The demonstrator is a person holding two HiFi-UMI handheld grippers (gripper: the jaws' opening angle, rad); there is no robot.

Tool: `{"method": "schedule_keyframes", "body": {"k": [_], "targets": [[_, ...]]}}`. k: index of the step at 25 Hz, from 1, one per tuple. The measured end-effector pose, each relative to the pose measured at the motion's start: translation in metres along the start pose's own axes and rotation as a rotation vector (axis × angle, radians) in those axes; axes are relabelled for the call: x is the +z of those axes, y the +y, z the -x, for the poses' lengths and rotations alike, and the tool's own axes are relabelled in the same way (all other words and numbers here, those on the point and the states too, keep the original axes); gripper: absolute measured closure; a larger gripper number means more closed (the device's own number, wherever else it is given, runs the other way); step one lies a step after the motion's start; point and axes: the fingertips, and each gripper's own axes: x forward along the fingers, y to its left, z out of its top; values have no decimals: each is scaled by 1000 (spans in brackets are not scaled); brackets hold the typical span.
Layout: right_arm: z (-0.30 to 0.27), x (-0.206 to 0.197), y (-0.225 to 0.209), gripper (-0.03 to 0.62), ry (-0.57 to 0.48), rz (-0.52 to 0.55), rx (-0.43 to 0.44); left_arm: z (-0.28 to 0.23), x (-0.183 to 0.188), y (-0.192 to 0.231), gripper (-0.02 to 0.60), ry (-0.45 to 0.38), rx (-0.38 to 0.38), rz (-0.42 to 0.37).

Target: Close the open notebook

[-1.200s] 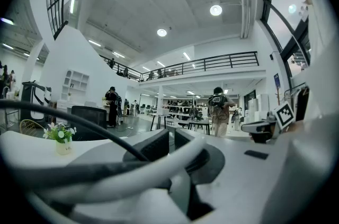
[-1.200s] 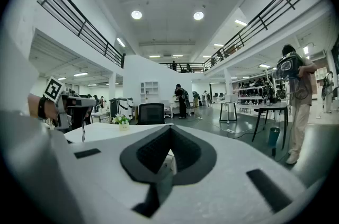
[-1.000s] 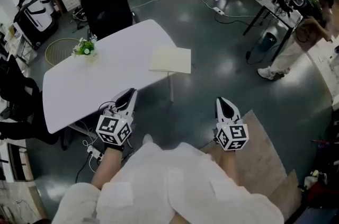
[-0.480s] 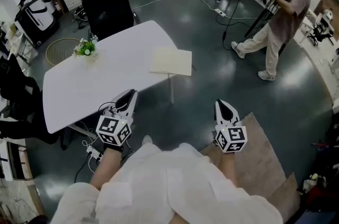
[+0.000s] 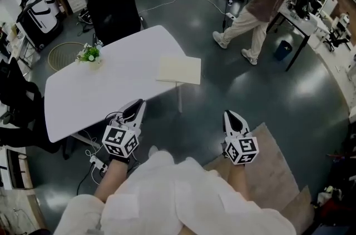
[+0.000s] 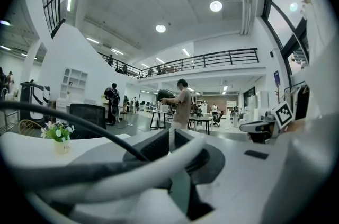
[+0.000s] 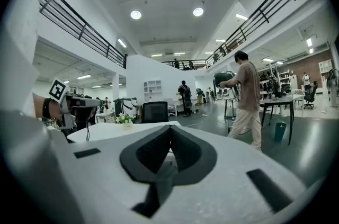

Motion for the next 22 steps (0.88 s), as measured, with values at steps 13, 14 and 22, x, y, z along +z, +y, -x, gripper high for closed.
{"method": "schedule_keyframes", "body": {"k": [13, 14, 22], "targets": [[-85, -12, -3, 589, 44, -11, 27, -55, -15, 62, 551, 29, 0, 20], [-95, -10, -5, 589, 47, -9, 28, -63, -13, 68, 551, 29, -3, 21], [-188, 1, -16, 589, 49, 0, 60, -129, -2, 133, 551, 28, -2, 33]]}}
